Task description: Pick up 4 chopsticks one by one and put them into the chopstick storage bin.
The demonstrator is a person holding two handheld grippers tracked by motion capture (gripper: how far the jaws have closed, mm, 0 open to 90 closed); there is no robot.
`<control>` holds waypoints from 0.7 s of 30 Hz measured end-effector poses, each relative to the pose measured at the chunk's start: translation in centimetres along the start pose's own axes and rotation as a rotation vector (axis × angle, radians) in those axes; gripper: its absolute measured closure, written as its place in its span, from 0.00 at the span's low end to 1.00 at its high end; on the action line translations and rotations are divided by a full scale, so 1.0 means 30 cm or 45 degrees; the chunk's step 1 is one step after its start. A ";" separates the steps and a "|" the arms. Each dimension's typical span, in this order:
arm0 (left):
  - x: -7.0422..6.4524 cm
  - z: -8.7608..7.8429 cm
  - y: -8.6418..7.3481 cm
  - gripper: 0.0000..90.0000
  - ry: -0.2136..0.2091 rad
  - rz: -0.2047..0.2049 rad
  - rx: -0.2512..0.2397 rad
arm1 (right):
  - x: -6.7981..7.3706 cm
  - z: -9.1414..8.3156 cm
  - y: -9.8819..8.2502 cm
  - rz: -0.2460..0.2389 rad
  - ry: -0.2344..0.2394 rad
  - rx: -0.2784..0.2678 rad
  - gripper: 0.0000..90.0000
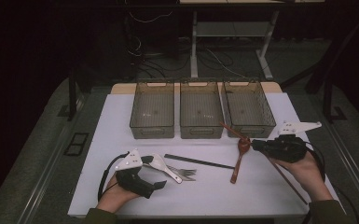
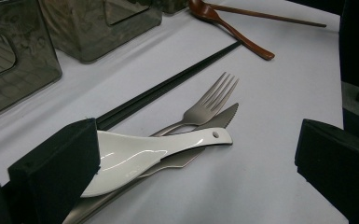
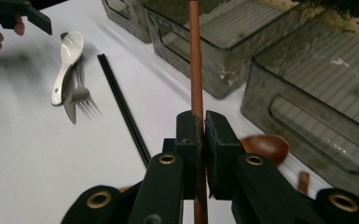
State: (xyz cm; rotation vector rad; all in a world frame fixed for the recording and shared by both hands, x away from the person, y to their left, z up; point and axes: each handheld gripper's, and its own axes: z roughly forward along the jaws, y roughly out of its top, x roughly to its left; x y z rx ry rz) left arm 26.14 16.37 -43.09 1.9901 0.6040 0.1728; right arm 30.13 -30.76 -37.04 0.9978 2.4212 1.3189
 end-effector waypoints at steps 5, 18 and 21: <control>-0.002 -0.003 0.001 0.00 0.001 0.007 -0.003 | 0.020 0.036 0.033 -0.024 0.016 0.001 0.93; 0.000 -0.004 0.000 0.00 0.003 0.014 -0.002 | 0.053 0.127 0.119 -0.046 0.033 0.010 0.93; -0.002 -0.005 0.001 0.00 0.002 0.008 -0.007 | 0.061 0.156 0.139 -0.047 0.035 0.001 0.93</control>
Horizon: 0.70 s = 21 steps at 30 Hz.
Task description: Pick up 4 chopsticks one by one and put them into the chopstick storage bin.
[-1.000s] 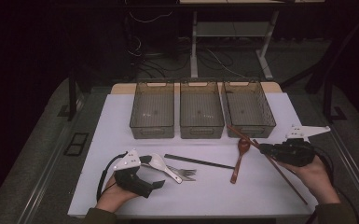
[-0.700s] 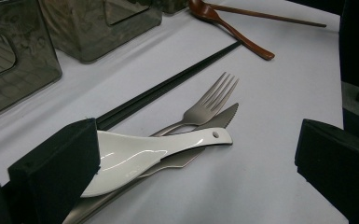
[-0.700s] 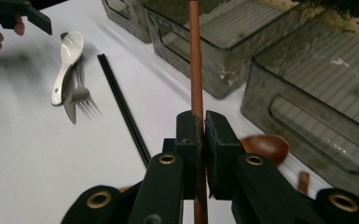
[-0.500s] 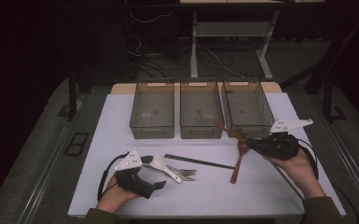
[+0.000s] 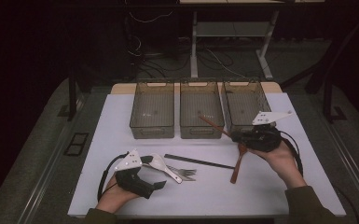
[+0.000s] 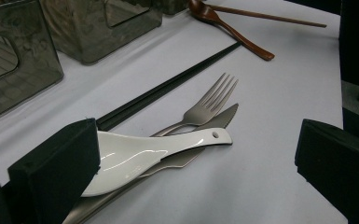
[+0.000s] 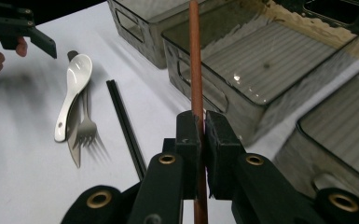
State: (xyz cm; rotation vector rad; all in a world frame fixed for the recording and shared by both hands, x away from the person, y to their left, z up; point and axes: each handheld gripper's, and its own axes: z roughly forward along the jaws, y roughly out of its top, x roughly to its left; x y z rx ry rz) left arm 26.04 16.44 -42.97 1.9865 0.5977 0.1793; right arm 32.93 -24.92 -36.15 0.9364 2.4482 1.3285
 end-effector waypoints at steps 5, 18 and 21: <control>0.002 -0.001 -0.002 0.00 0.001 0.001 0.001 | 0.008 0.047 0.045 -0.006 -0.019 0.009 0.93; -0.002 -0.003 -0.001 0.00 -0.002 0.007 0.000 | 0.031 0.162 0.165 -0.003 -0.002 0.011 0.93; 0.000 -0.005 -0.002 0.00 -0.002 0.006 -0.002 | 0.041 0.194 0.195 -0.005 -0.001 0.014 0.93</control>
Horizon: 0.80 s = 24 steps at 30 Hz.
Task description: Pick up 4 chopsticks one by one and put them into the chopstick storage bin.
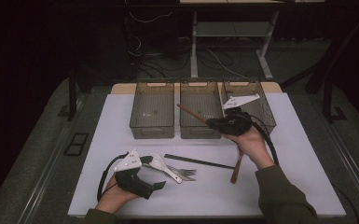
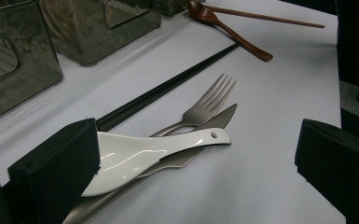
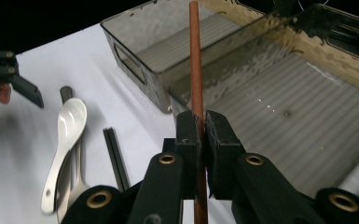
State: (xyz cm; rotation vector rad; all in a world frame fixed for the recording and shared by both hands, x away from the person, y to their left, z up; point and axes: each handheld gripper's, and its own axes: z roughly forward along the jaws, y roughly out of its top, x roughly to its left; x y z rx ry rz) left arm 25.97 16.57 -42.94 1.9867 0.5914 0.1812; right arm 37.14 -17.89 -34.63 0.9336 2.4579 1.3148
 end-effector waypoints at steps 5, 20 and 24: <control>-0.002 0.000 0.000 0.00 0.003 0.006 0.001 | 0.015 0.056 0.047 -0.002 -0.002 0.003 0.93; -0.004 -0.001 0.000 0.00 -0.002 0.009 0.004 | 0.046 0.251 0.184 -0.005 -0.054 0.073 0.93; -0.004 0.000 -0.001 0.00 -0.001 0.007 0.002 | 0.052 0.305 0.225 -0.005 -0.052 0.094 0.93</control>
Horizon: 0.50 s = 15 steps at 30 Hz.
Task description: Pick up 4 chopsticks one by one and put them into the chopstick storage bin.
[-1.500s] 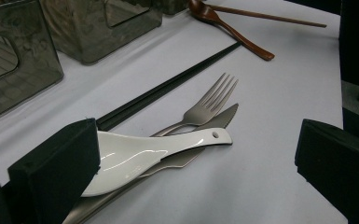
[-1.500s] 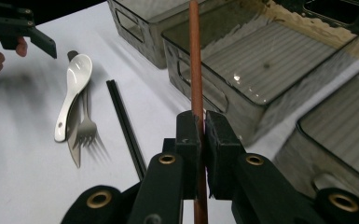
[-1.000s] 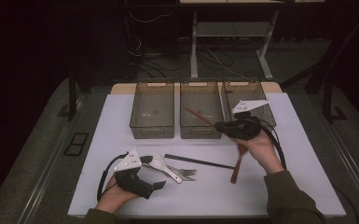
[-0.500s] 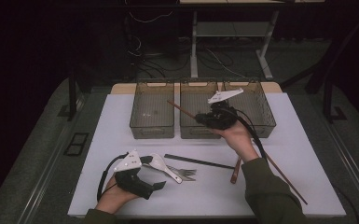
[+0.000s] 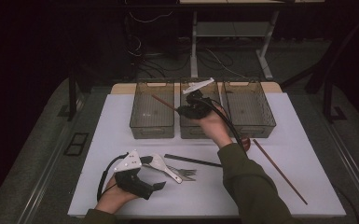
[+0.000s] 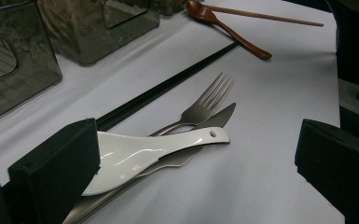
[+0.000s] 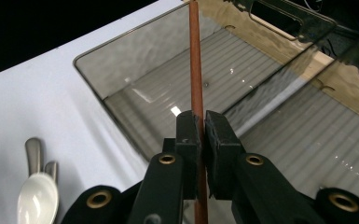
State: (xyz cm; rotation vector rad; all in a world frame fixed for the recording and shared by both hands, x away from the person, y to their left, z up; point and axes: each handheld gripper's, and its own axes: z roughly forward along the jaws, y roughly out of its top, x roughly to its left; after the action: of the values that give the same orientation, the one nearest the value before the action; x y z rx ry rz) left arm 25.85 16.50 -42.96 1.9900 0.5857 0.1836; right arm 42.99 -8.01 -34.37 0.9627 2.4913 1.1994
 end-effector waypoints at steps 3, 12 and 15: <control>-0.001 -0.001 0.000 0.00 -0.001 0.004 0.003 | 0.005 0.040 0.029 0.000 -0.005 0.020 0.93; 0.000 -0.001 0.001 0.00 -0.008 0.005 -0.001 | 0.009 0.156 0.101 0.025 -0.032 0.077 0.93; 0.002 -0.001 0.000 0.00 -0.010 0.006 -0.003 | 0.005 0.191 0.116 0.039 -0.039 0.104 0.93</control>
State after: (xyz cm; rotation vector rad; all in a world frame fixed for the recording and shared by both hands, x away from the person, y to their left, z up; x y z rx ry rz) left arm 25.87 16.56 -42.94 1.9891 0.5754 0.1794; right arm 47.05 -2.77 -35.41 1.0349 2.5278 1.0910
